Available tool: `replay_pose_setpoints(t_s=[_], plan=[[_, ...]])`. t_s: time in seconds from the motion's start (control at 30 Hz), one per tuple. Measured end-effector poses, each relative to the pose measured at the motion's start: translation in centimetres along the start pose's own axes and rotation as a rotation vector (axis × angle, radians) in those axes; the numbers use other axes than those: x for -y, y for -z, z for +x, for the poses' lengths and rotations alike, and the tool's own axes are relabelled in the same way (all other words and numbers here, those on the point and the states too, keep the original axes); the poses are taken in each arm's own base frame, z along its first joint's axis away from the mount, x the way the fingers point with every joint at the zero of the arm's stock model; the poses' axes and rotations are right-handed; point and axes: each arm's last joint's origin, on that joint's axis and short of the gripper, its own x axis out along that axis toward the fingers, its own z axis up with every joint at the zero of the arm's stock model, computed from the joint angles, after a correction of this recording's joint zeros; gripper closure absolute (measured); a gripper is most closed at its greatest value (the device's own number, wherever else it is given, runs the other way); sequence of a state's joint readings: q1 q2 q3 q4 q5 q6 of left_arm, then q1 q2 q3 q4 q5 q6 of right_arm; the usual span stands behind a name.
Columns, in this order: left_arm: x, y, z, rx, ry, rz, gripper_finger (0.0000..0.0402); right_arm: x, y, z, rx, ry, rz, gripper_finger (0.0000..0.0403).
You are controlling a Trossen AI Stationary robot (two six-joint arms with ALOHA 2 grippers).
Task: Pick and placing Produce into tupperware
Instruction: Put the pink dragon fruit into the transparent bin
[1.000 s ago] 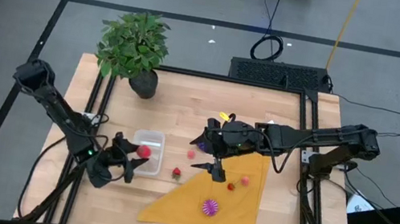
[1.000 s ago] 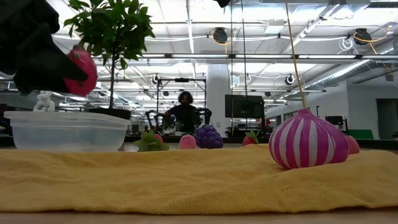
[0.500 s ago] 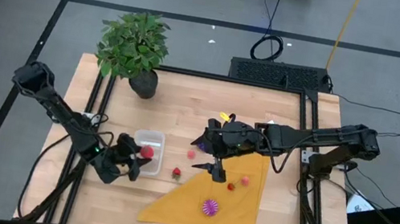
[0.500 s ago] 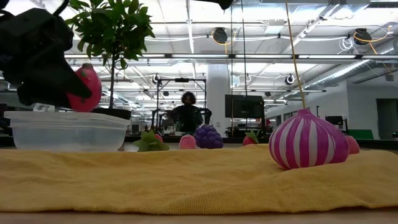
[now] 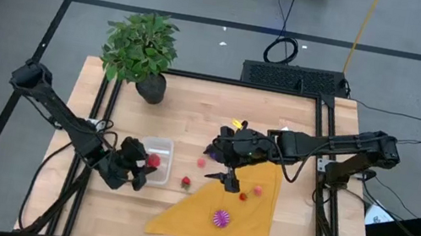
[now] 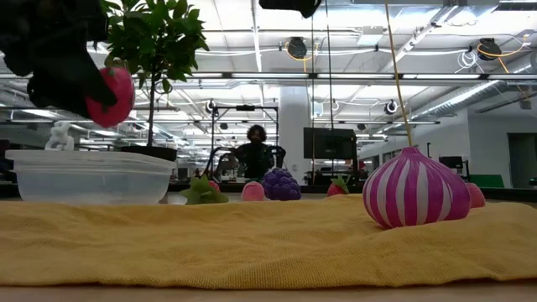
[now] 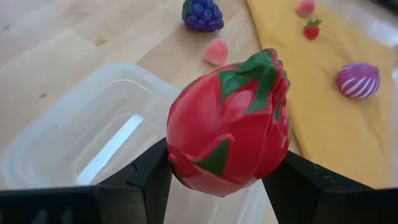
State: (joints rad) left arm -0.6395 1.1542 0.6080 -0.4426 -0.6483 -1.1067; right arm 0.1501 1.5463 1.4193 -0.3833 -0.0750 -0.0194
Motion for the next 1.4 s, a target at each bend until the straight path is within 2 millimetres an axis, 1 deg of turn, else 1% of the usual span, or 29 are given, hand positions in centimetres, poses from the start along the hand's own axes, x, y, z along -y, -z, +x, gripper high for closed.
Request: replay_pose_setpoints(t_s=[0.27, 0.4, 0.6, 0.73, 0.9, 1.03, 1.13, 1.23, 1.4], plan=[[0.2, -1.5, -1.2, -0.081, -0.077, 0.011, 0.019, 0.0, 0.0, 0.0, -0.004, 0.0, -0.009, 0.008], [0.1, -2.4, -1.2, -0.136, -0.092, -0.013, 0.019, 0.0, 0.0, 0.0, -0.004, 0.0, -0.01, 0.008], [0.2, -3.8, -0.9, -0.237, -0.041, -0.016, 0.019, 0.0, 0.0, 0.0, -0.004, 0.0, -0.011, 0.008], [-0.1, -3.7, -0.9, -0.293, -0.045, -0.027, 0.019, 0.0, 0.0, 0.0, -0.004, 0.0, -0.012, 0.008], [-0.2, -3.5, -0.9, -0.3, -0.075, -0.056, 0.019, 0.0, 0.0, 0.0, -0.004, 0.0, -0.021, 0.008], [0.0, -3.4, -0.3, -0.272, -0.105, -0.05, 0.019, 0.0, 0.0, 0.0, -0.004, 0.0, -0.022, 0.008], [0.2, -3.0, 0.4, -0.293, -0.128, -0.039, 0.019, 0.0, 0.0, 0.0, -0.004, 0.0, -0.022, 0.008], [0.2, -3.0, 1.0, -0.297, -0.137, -0.048, 0.019, 0.0, 0.0, 0.0, -0.004, 0.0, -0.022, 0.008], [0.5, -2.9, 1.6, -0.293, -0.136, -0.049, 0.019, 0.0, 0.1, 0.0, -0.009, 0.0, -0.019, 0.008]])
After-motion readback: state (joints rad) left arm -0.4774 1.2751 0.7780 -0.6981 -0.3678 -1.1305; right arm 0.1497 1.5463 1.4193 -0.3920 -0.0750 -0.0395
